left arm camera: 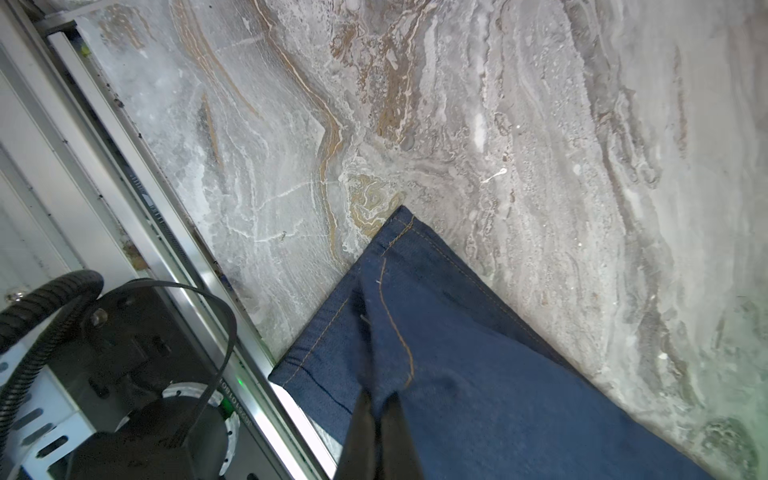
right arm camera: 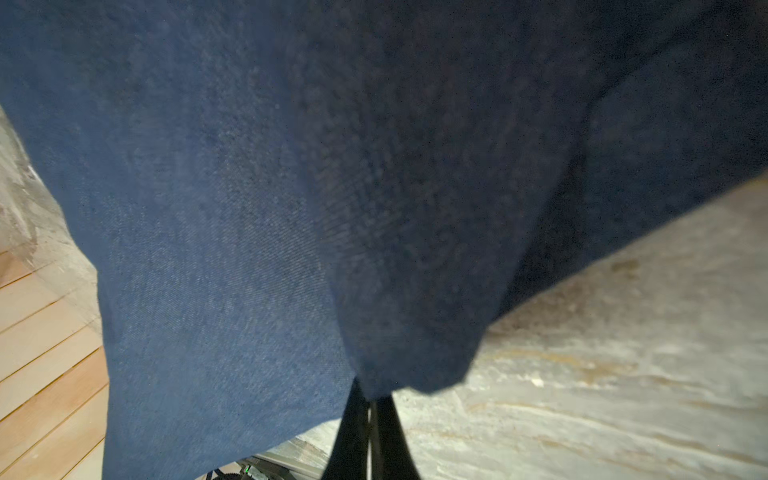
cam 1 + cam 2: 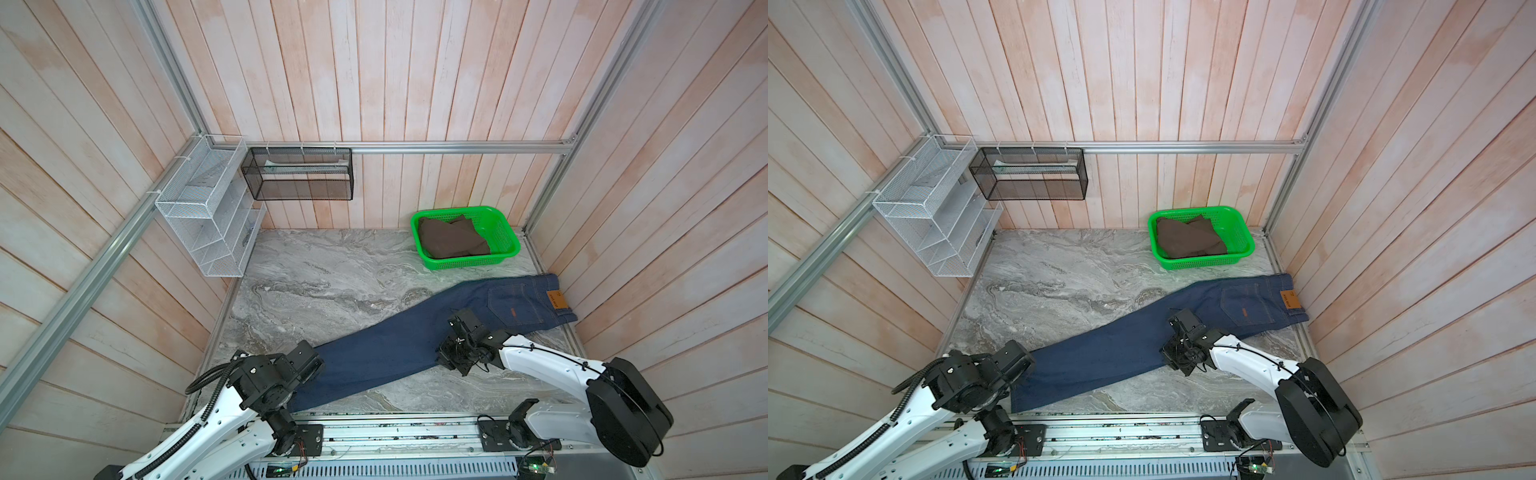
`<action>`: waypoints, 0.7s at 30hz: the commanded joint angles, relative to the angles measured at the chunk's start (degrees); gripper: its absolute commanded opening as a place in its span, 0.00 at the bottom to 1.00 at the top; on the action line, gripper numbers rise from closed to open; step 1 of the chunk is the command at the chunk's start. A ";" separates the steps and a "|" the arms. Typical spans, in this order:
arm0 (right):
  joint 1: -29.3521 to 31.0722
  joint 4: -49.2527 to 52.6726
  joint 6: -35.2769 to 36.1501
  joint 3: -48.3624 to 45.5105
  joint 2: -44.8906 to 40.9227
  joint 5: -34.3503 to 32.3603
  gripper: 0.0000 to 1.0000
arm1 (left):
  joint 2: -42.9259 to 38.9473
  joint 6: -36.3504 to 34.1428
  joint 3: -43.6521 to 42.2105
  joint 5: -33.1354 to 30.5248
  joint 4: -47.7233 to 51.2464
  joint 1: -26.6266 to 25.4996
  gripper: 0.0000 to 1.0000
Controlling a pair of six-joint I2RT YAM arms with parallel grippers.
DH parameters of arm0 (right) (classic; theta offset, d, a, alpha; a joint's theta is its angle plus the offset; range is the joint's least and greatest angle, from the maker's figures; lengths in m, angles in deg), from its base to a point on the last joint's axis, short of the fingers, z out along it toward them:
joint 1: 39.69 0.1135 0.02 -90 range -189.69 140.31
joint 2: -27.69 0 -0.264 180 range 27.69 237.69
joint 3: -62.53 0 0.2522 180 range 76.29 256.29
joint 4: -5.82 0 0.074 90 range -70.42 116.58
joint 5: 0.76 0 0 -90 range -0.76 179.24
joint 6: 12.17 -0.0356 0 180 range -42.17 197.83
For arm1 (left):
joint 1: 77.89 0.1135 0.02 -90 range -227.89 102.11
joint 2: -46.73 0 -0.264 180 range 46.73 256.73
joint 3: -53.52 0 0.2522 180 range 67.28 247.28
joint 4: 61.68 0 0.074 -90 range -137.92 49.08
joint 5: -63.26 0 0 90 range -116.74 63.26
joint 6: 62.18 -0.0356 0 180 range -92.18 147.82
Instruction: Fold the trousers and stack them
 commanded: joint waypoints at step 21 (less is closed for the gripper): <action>1.77 4.96 7.48 3.43 1.93 -0.68 0.34 | 10.30 0.86 1.64 4.88 3.22 0.27 0.27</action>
